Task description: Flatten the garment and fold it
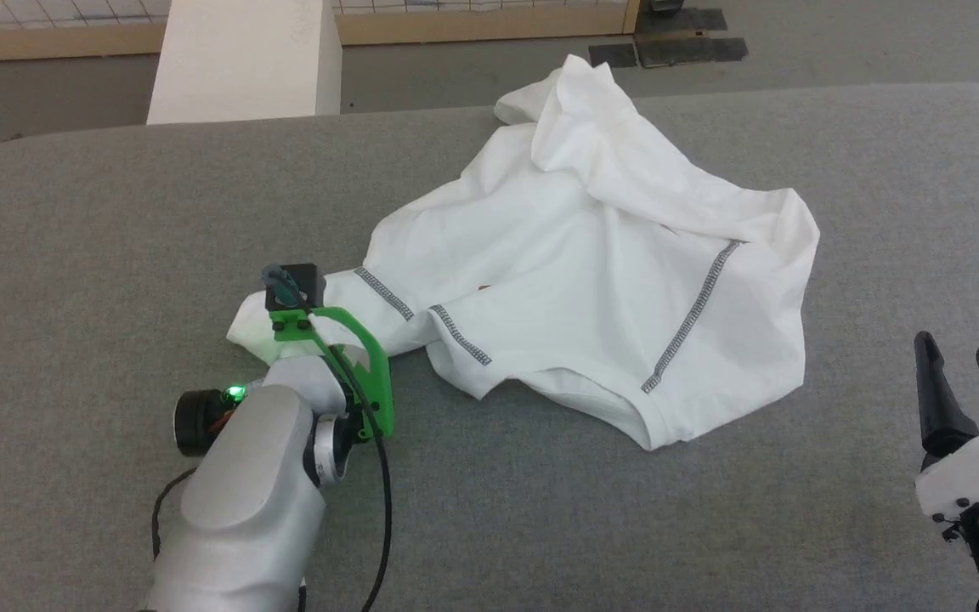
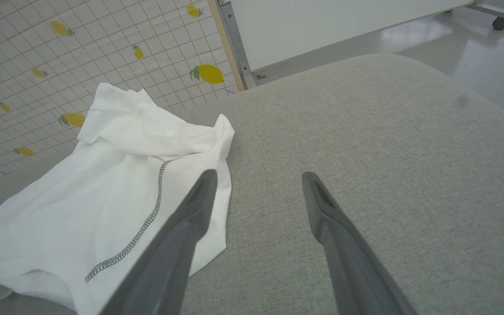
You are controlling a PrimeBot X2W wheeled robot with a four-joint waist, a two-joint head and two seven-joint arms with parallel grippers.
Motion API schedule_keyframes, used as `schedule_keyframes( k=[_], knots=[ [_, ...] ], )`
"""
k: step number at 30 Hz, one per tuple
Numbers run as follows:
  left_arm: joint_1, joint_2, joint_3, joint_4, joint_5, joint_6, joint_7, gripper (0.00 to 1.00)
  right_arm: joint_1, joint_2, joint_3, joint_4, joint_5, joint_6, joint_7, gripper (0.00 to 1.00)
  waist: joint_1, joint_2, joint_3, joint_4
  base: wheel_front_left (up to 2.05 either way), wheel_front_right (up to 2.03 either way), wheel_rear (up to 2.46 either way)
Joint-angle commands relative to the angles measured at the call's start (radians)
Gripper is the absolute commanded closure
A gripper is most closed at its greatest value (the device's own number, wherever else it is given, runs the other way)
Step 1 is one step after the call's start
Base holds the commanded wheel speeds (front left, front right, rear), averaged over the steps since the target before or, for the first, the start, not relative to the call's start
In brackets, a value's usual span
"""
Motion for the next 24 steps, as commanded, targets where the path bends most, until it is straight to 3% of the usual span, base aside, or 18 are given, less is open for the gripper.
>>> schedule_keyframes(
  k=[1,5,6,7,8,20,24],
  knots=[
    [-0.011,-0.002,-0.010,0.011,0.009,-0.011,-0.015,0.00,-0.018,0.002,0.001,0.002,0.004,-0.001,-0.007,0.00,0.0000,0.0091,0.010,0.002,0.00,0.00,0.00],
    [-0.024,-0.002,-0.033,0.016,0.011,-0.055,-0.046,0.00,-0.027,0.002,0.006,0.010,0.011,-0.001,-0.008,0.00,0.0000,0.0091,0.017,0.012,0.00,0.00,0.00],
    [-0.029,-0.002,-0.037,0.017,0.011,-0.063,-0.053,0.36,-0.029,0.002,0.007,0.012,0.013,-0.001,-0.009,0.00,0.0000,0.0091,0.018,0.014,0.00,0.00,0.00],
    [-0.035,-0.003,-0.043,0.018,0.013,-0.073,-0.062,0.64,-0.032,0.002,0.009,0.015,0.015,-0.001,-0.010,0.00,0.0000,0.0091,0.020,0.016,0.00,0.00,0.00],
    [-0.039,-0.004,-0.046,0.021,0.012,-0.081,-0.068,1.00,-0.034,0.002,0.011,0.017,0.017,-0.001,-0.011,0.00,0.0000,0.0091,0.022,0.018,0.00,0.00,0.00],
    [-0.060,-0.009,-0.032,0.032,-0.036,-0.132,-0.126,1.00,-0.031,0.002,0.009,0.056,0.018,-0.001,-0.024,0.00,0.0000,0.0091,0.006,0.043,0.00,0.00,0.00],
    [-0.042,0.022,0.008,-0.036,-0.065,-0.126,-0.146,1.00,-0.021,0.002,0.000,0.072,0.016,-0.001,-0.025,0.00,0.0000,0.0091,-0.013,0.065,0.00,0.00,0.00]
  ],
)
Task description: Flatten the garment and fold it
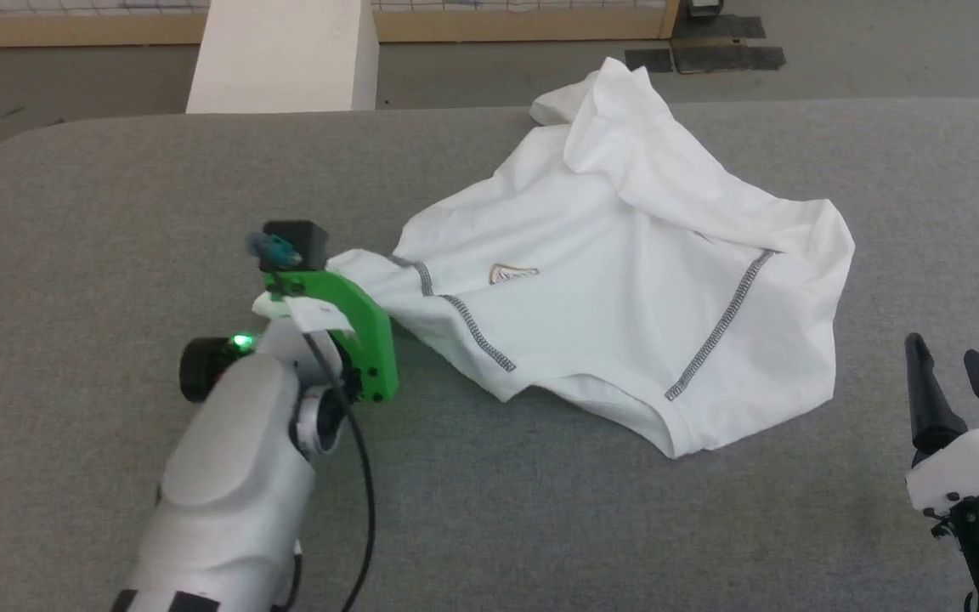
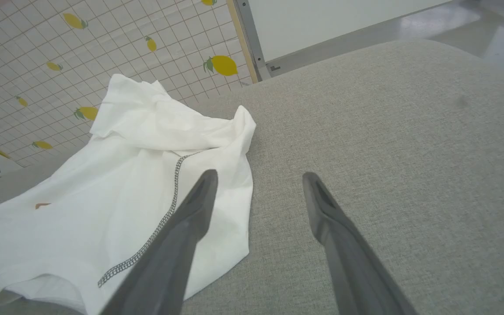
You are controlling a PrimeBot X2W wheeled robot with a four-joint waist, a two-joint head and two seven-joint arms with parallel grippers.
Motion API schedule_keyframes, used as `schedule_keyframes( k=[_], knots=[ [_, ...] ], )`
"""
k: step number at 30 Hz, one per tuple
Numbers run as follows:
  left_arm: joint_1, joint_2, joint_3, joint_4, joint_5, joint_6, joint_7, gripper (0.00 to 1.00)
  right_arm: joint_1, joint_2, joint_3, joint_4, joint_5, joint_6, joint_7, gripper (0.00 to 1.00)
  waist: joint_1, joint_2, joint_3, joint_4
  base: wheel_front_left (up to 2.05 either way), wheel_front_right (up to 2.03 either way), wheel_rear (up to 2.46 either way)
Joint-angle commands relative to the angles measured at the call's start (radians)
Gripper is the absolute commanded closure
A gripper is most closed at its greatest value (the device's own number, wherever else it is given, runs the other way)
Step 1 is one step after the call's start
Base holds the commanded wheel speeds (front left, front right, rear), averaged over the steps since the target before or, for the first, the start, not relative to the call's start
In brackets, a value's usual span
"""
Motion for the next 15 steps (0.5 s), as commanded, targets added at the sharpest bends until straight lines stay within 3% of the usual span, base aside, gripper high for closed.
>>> schedule_keyframes(
  k=[1,5,10,15],
  knots=[
    [0.008,0.023,0.019,-0.032,-0.014,0.007,-0.003,1.00,0.011,0.001,-0.004,0.007,0.002,-0.001,-0.008,0.00,0.0000,0.0091,-0.016,0.018,0.00,0.00,0.00],
    [0.075,0.088,0.065,-0.162,-0.036,0.044,0.047,1.00,0.021,0.001,-0.005,0.022,-0.002,-0.001,-0.011,0.00,0.0000,0.0091,-0.036,0.044,0.00,0.00,0.00],
    [0.238,0.162,0.064,-0.292,-0.042,0.093,0.191,1.00,0.027,0.001,0.007,0.039,0.005,-0.001,-0.018,0.00,0.0000,0.0091,-0.048,0.061,0.00,0.00,0.00],
    [0.356,0.164,0.075,-0.350,-0.065,0.134,0.221,1.00,0.030,0.001,0.016,0.048,0.010,-0.001,-0.020,0.00,0.0000,0.0091,-0.051,0.074,0.00,0.00,0.00]
  ],
)
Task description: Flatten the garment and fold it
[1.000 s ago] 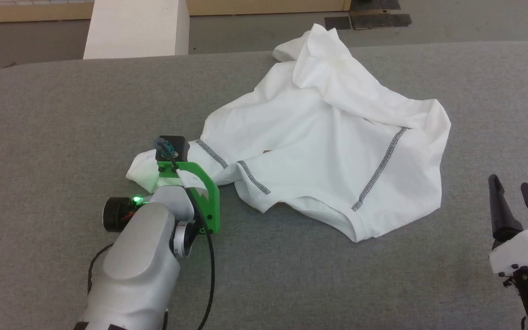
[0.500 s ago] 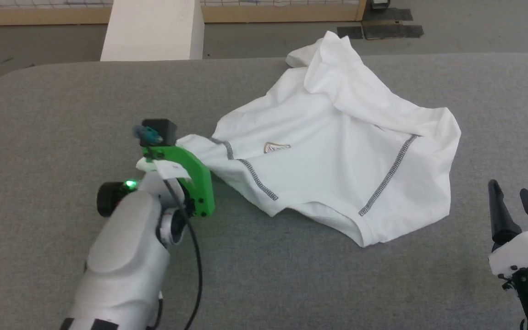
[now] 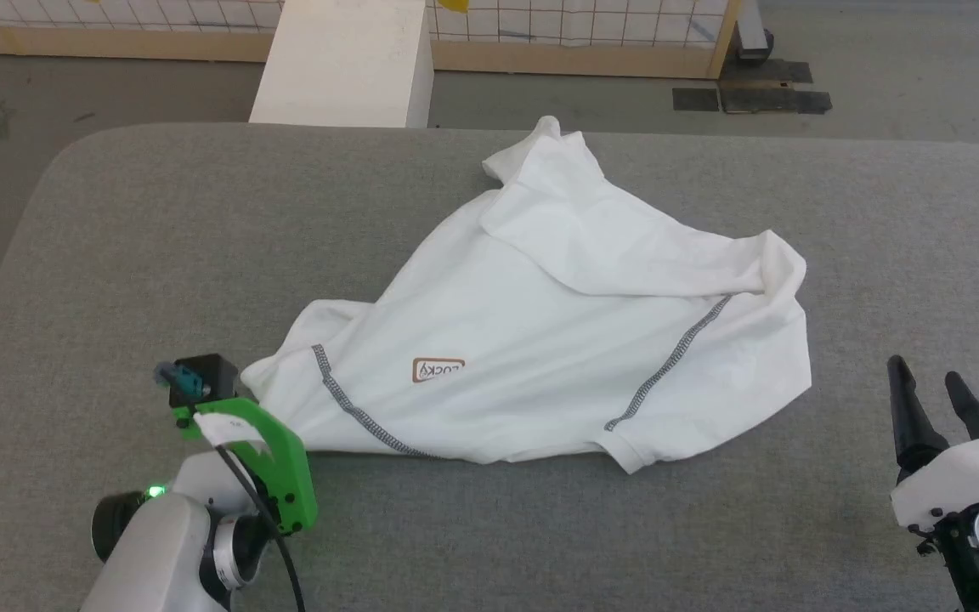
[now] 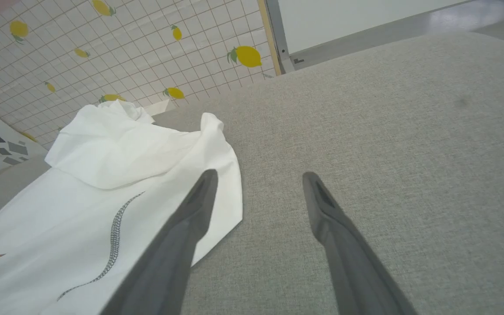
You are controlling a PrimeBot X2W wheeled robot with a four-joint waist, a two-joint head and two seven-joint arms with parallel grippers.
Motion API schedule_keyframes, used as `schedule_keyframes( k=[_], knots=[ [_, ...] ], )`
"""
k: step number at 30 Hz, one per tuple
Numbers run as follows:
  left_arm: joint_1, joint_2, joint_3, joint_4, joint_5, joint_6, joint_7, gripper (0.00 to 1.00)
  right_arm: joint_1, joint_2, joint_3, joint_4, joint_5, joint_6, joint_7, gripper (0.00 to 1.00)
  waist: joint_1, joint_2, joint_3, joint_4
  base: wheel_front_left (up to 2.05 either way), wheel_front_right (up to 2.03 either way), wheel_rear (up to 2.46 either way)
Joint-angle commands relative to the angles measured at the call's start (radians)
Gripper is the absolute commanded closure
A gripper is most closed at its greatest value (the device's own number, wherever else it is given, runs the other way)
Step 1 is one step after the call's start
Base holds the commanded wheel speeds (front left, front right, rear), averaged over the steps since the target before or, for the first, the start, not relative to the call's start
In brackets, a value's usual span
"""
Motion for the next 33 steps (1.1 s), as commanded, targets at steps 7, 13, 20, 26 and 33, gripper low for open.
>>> schedule_keyframes(
  k=[7,13,20,26,33],
  knots=[
    [0.055,-0.020,0.071,-0.097,-0.032,0.033,-0.130,0.00,0.027,0.001,0.024,-0.002,-0.001,-0.001,0.022,0.00,0.0000,0.0091,-0.023,0.004,0.00,0.00,0.00],
    [0.136,-0.026,0.135,-0.207,0.002,0.016,-0.406,0.00,0.030,0.001,0.051,-0.019,-0.030,-0.001,0.123,0.00,0.0000,0.0091,-0.030,0.002,0.00,0.00,0.00],
    [0.197,-0.061,0.119,-0.229,0.102,-0.041,-0.810,0.00,-0.068,0.001,0.094,0.027,-0.171,-0.001,0.341,0.00,0.0000,0.0091,-0.006,0.015,0.00,0.00,0.00],
    [0.178,-0.103,0.092,-0.189,0.137,-0.062,-0.878,0.00,-0.185,-0.019,0.149,0.138,-0.281,-0.001,0.450,0.00,0.0000,0.0091,0.029,0.041,0.00,0.00,0.00],
    [0.135,-0.142,0.084,-0.161,0.161,-0.078,-0.888,0.00,-0.263,-0.053,0.197,0.286,-0.355,-0.001,0.522,0.00,0.0000,0.0091,0.078,0.071,0.00,0.00,0.00]
  ],
)
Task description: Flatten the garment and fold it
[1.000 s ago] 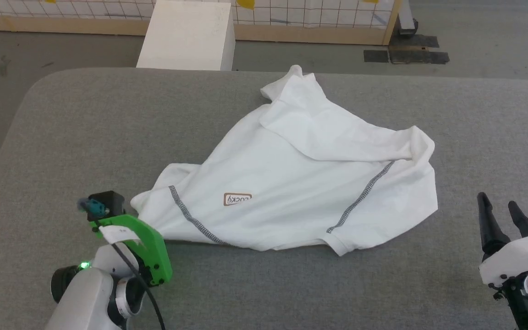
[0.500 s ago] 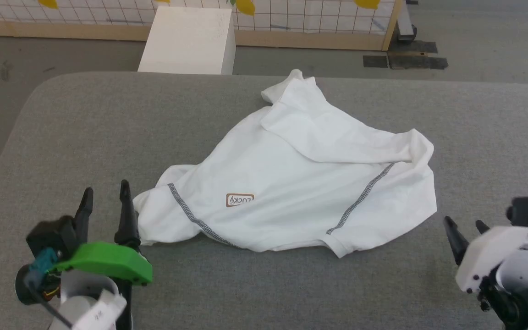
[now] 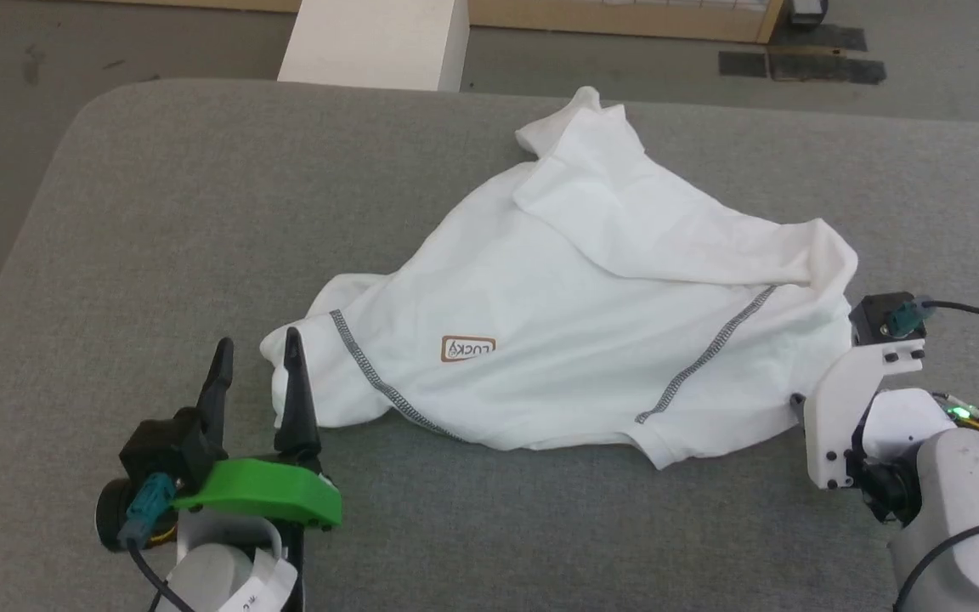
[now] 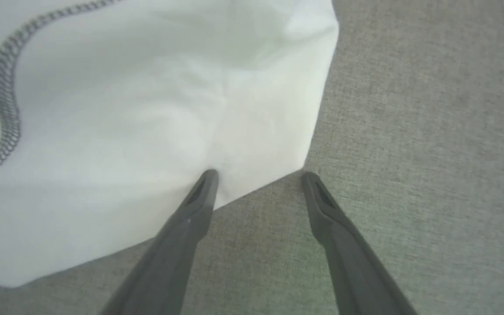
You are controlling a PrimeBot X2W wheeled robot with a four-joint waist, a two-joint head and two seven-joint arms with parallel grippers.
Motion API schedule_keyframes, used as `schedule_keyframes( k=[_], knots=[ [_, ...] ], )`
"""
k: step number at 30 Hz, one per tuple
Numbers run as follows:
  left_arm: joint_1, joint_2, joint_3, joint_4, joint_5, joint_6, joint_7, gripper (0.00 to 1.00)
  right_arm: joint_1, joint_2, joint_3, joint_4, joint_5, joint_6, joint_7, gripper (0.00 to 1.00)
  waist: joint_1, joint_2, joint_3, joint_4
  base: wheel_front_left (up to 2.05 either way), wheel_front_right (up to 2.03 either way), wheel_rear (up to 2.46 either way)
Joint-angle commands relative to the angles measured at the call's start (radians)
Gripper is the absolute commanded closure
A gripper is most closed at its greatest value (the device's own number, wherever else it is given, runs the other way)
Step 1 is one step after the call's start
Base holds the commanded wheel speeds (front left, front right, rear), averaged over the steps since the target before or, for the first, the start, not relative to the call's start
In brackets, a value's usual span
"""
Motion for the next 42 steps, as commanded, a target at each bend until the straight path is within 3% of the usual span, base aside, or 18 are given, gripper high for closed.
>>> schedule_keyframes(
  k=[1,6,7,8,9,18,22,28,29,31,37,42],
  knots=[
    [-0.022,-0.009,0.004,0.008,0.017,-0.005,-0.008,0.00,-0.012,-0.002,0.011,0.028,-0.005,-0.001,0.011,0.00,0.0000,0.0091,0.025,0.020,0.00,0.00,0.00],
    [-0.031,-0.026,0.019,0.018,0.024,-0.015,-0.009,0.00,-0.014,-0.016,0.056,0.090,0.012,-0.001,0.023,0.00,0.0000,0.0091,0.038,0.025,0.00,0.00,0.00],
    [-0.030,-0.029,0.023,0.022,0.023,-0.019,-0.009,0.00,-0.014,-0.020,0.059,0.099,0.020,-0.001,0.025,0.22,0.0000,0.0091,0.039,0.025,0.00,0.00,0.00],
    [-0.030,-0.031,0.025,0.024,0.024,-0.022,-0.009,0.00,-0.016,-0.024,0.061,0.102,0.025,-0.001,0.020,0.88,0.0000,0.0091,0.040,0.024,0.00,0.00,0.00],
    [-0.031,-0.033,0.029,0.026,0.026,-0.025,-0.009,0.00,-0.017,-0.028,0.065,0.103,0.035,-0.001,0.011,1.00,0.0000,0.0091,0.040,0.022,0.00,0.00,0.00],
    [-0.029,-0.042,0.046,0.056,0.034,-0.050,-0.009,0.00,-0.002,-0.080,-0.042,0.024,0.155,-0.001,-0.076,1.00,0.0000,0.0091,0.010,-0.008,0.00,0.00,0.00],
    [-0.025,-0.039,0.046,0.068,0.031,-0.064,-0.009,0.00,0.038,-0.136,-0.132,-0.017,0.158,-0.001,-0.050,1.00,0.0000,0.0091,-0.003,-0.029,0.00,0.00,0.00],
    [-0.034,-0.041,0.035,0.092,0.024,-0.074,-0.009,0.00,0.069,-0.141,-0.255,-0.015,0.141,-0.001,-0.020,1.00,0.0000,0.0091,-0.002,-0.039,0.00,0.00,0.00],
    [-0.036,-0.041,0.033,0.096,0.023,-0.076,-0.009,0.00,0.075,-0.136,-0.262,-0.013,0.135,-0.001,-0.024,0.87,0.0000,0.0091,-0.004,-0.040,0.00,0.00,0.00],
    [-0.037,-0.040,0.031,0.103,0.019,-0.078,-0.006,0.00,0.074,-0.114,-0.284,-0.022,0.147,-0.001,-0.049,0.00,0.0000,0.0091,-0.006,-0.042,0.00,0.00,0.00],
    [-0.043,-0.034,0.003,0.114,0.014,-0.096,0.040,0.00,0.103,-0.031,-0.365,-0.131,0.212,-0.001,-0.157,0.00,0.0000,0.0091,-0.034,-0.048,0.00,0.00,0.00],
    [-0.135,-0.036,-0.067,0.120,0.004,-0.137,0.208,0.00,0.173,0.015,-0.393,-0.243,0.238,-0.001,-0.195,0.00,0.0000,0.0091,-0.041,-0.051,0.00,0.00,0.00]
  ],
)
